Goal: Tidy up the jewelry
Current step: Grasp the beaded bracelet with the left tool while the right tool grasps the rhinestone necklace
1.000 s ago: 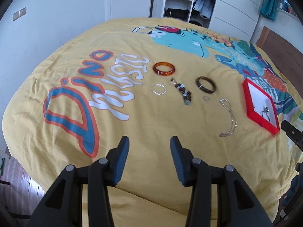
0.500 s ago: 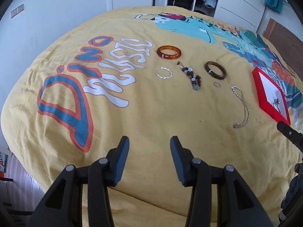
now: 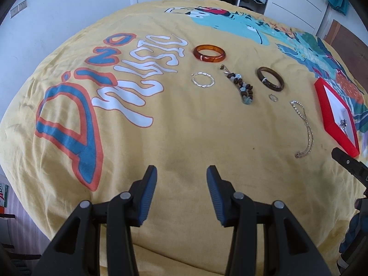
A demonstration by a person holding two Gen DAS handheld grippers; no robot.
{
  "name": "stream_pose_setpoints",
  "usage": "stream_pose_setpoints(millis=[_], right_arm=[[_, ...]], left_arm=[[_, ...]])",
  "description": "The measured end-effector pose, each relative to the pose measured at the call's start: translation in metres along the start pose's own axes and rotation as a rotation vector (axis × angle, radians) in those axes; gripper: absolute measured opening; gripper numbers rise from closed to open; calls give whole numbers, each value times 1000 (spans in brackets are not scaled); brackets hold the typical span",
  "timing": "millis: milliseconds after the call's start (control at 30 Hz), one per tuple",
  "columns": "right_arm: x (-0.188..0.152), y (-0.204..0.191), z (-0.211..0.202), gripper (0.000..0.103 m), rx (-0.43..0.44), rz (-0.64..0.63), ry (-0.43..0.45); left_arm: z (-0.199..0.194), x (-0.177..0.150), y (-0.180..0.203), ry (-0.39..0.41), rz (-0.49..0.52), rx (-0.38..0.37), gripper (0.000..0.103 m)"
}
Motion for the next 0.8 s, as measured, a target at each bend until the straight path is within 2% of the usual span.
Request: stream_pose_setpoints(millis=[467, 633, 800], right_arm=[[14, -8, 37, 65, 17, -22, -39], [15, -7, 49, 64, 20, -28, -53], [17, -5, 61, 58, 21, -30, -70]], left_arm=[[21, 17, 6, -18, -11, -19, 43], [26, 28, 15, -16, -3, -42, 43], [33, 45, 36, -18, 4, -101, 43]])
Point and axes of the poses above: each gripper's, at about its wrist camera, not at the fingertips, and z roughly the way its jaws point, y to its right, x to its top, the point moved 10 cm from there along z, roughly the way its jaws point, and after that the axes turned 2 degrees about -y, right-handed, at the moved point
